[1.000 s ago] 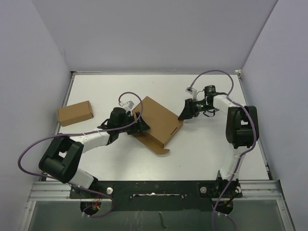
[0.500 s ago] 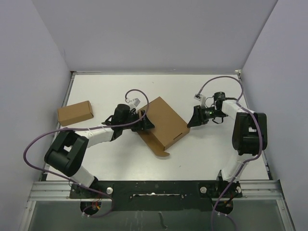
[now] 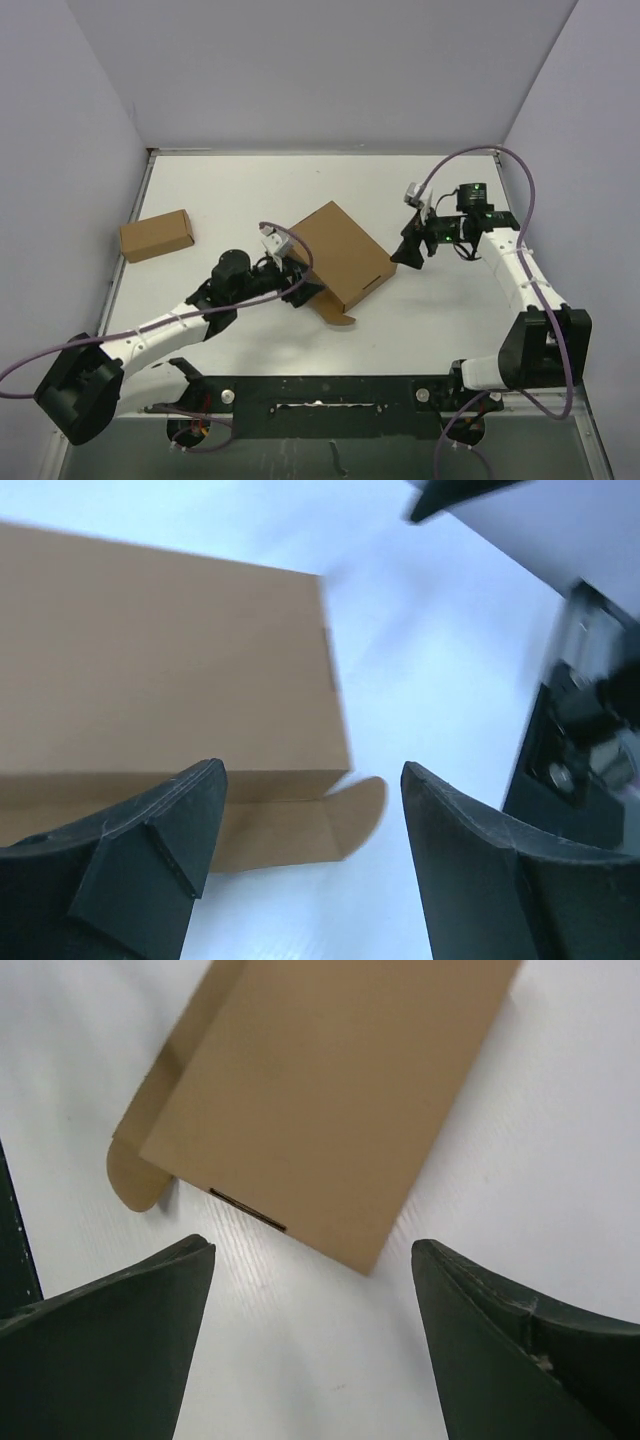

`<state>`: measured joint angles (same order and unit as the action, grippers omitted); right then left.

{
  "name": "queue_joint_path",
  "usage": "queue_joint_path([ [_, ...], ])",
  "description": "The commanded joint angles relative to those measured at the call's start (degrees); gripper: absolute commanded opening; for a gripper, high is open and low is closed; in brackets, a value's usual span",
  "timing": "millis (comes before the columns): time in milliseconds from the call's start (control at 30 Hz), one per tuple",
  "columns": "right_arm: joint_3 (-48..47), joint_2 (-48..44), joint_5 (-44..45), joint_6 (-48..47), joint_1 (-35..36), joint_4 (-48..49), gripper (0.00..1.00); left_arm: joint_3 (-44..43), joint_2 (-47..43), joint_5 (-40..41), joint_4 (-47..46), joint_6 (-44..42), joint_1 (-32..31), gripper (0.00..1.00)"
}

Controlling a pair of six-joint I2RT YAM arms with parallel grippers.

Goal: Fold the paper box

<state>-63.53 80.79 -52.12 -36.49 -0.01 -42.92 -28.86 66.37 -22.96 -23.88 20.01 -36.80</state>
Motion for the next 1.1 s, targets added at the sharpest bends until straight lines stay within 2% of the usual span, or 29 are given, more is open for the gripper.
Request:
queue_joint_path([
  [0, 3.1, -4.7, -3.7, -4.7, 6.9, 7.8, 0.85, 6.4, -3.4, -1.8, -15.6, -16.7, -8.6, 0.7],
  [100, 2.2, -1.9, -5.5, 0.0, 6.8, 9.8, 0.86, 11.3, -2.5, -1.0, -22.5, -29.2, -15.7, 0.69],
  [167, 1.7, 0.0, -3.3, 1.8, 6.2, 9.6, 0.86, 13.8, -0.7, 0.6, -25.8, -35.3, -19.8, 0.69],
  [367, 6.3, -0.6, -0.4, 5.7, 4.4, 15.3, 0.86, 12.1, 7.8, 4.1, -27.9, -41.0, -26.1, 0.66],
  [433, 6.5, -0.4, -0.1, 6.1, 4.3, 15.7, 0.86, 10.6, 11.8, 5.4, -28.8, -41.8, -27.0, 0.64],
  [567, 6.6, 0.2, 0.2, 6.4, 4.2, 15.8, 0.85, 8.3, 17.4, 9.1, -30.4, -41.8, -28.4, 0.52],
  [767, 6.9, 0.7, 0.1, 6.7, 4.2, 16.2, 0.85, 6.1, 22.0, 16.9, -31.5, -41.1, -29.6, 0.42],
  [1067, 6.7, 2.7, 0.2, 9.2, 3.6, 16.8, 0.85, 5.4, 25.0, 17.8, -31.9, -39.9, -29.7, 0.42],
])
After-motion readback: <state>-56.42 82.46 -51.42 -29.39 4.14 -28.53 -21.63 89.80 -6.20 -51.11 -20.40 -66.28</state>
